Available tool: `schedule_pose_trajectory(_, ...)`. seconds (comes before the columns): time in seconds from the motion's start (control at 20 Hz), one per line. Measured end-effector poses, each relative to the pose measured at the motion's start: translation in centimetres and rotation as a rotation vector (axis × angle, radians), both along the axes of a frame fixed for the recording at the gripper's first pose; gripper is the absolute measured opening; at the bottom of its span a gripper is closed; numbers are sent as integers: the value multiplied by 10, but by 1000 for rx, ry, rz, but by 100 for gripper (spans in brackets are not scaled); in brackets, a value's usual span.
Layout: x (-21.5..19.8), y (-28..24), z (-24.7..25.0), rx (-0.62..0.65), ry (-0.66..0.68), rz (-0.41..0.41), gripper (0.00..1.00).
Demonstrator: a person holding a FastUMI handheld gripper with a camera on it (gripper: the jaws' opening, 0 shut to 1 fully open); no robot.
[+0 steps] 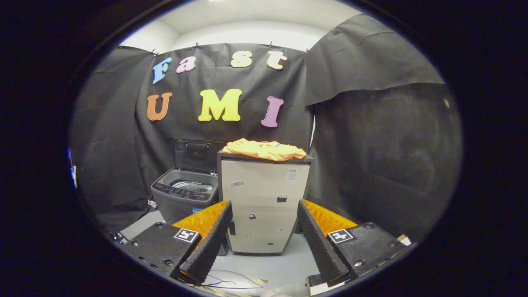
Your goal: Put the clothes into the washing machine and then close the washing machine lid.
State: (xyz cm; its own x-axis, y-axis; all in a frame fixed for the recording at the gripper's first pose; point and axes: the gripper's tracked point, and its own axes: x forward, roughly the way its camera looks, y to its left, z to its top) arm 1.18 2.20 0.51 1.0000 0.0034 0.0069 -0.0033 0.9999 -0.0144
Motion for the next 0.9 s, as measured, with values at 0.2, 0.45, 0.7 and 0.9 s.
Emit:
schedule_pose_trajectory(0.2, -1, 4, 1, 3, 2, -8, 99)
schedule_pose_trajectory(0.45, 2, 10, 20, 15, -9, -13, 99)
schedule_pose_trajectory(0.7, 14, 8, 61, 33, -15, -33, 99)
schedule_pose_trajectory(0.9, 36, 2, 105, 57, -18, -38, 99)
